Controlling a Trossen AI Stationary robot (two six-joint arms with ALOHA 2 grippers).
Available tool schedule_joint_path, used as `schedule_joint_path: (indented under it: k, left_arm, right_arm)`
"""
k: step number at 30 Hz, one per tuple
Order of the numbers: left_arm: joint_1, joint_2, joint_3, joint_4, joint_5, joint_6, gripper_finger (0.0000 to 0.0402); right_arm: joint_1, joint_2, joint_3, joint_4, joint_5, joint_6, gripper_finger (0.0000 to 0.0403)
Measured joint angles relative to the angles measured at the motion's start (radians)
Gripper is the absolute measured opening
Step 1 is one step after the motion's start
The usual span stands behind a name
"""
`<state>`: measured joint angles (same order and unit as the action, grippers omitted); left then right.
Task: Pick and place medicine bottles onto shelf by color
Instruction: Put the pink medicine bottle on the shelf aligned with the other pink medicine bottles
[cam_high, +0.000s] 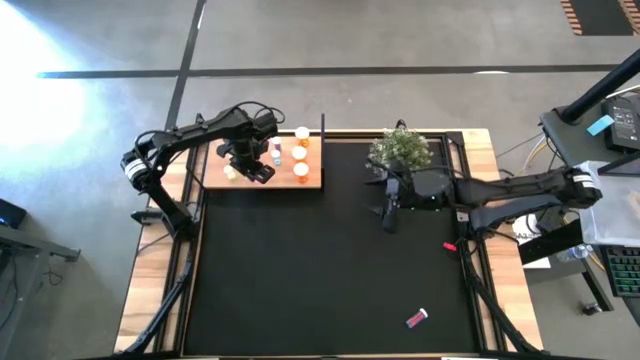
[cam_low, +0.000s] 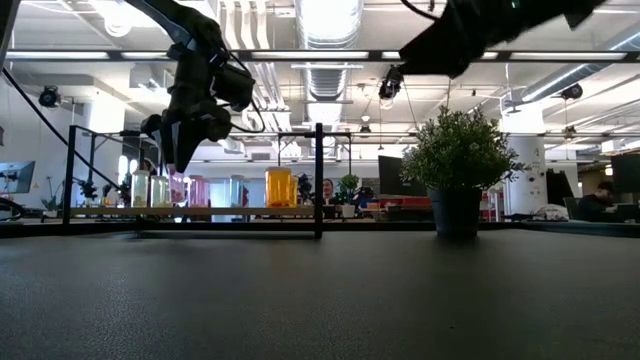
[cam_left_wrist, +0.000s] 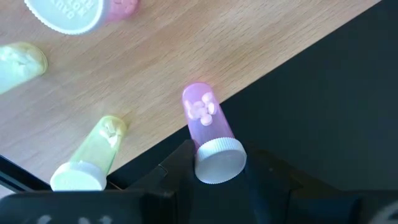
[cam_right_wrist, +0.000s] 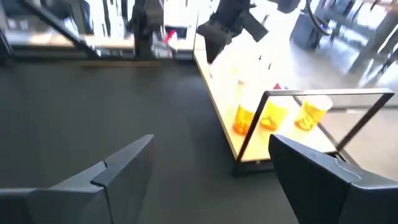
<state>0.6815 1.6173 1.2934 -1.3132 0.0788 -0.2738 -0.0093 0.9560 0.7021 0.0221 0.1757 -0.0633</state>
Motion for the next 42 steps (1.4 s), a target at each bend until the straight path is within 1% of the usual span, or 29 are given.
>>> schedule_joint_path:
  k: [5,10,16,18,23,35,40,42]
  left_arm:
    - [0.0,0.0,0.0,0.001,0.0,0.0,0.0103]
    - [0.0,0.0,-0.001,0.003,0.0,0.001,0.0103]
    - [0.0,0.0,-0.002,0.003,0.0,0.001,0.0103]
    - [0.0,0.0,-0.003,0.003,0.0,0.001,0.0103]
    - [0.0,0.0,-0.003,0.004,0.0,0.001,0.0103]
    - [0.0,0.0,-0.003,0.005,0.0,0.0,0.0103]
    - [0.0,0.0,-0.006,0.023,0.0,-0.004,0.0103]
    - [0.009,0.0,-0.007,0.018,-0.012,-0.032,0.0103]
  right_arm:
    - [0.001,-0.012,-0.189,0.31,-0.001,0.0,0.0302]
    - [0.002,-0.011,-0.325,0.586,-0.01,-0.023,0.0308]
    - [0.002,-0.013,-0.437,0.827,-0.121,-0.065,0.0309]
    - [0.003,-0.014,-0.456,0.852,-0.134,-0.065,0.0307]
    - [0.003,-0.003,-0.478,0.849,-0.132,-0.055,0.0302]
    - [0.003,0.027,-0.478,0.843,-0.131,0.125,0.031]
    - [0.003,0.027,-0.469,0.843,-0.13,0.142,0.0304]
    - [0.003,0.027,-0.463,0.843,-0.13,0.142,0.0302]
